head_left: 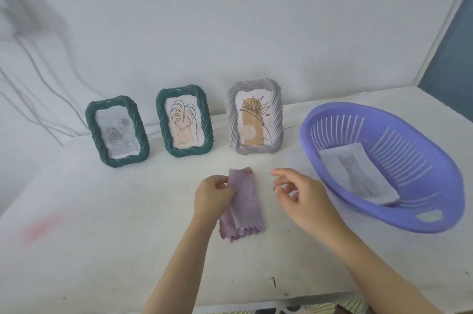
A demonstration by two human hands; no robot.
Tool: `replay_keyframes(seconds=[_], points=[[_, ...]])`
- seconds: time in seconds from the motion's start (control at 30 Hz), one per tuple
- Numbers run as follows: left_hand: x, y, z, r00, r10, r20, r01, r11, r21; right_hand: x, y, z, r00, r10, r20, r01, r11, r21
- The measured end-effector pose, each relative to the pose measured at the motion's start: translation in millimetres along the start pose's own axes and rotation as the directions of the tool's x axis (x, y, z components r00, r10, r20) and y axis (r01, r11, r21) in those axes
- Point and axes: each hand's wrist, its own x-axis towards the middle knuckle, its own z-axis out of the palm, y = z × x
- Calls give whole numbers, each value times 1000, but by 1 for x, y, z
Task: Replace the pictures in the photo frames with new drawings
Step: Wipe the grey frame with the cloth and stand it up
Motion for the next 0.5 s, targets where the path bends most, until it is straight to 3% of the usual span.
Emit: replay_keyframes(seconds=[0.17, 0.27, 0.37, 0.5], points=[[-3, 10, -30, 987, 154, 38, -143, 969, -203, 8, 1, 25, 993, 106, 46, -110, 989, 99], [-4, 15, -55, 965, 248, 89, -215, 936, -280, 16, -15, 35, 999, 10, 46, -16, 992, 126], [-2, 19, -80, 924, 345, 165, -301, 922, -242, 26, -40, 42, 987, -141, 78, 121, 969, 215], [1, 21, -106, 850, 420, 318, -356, 903, -240, 43, -72, 54, 972, -151, 179, 65, 909, 412]])
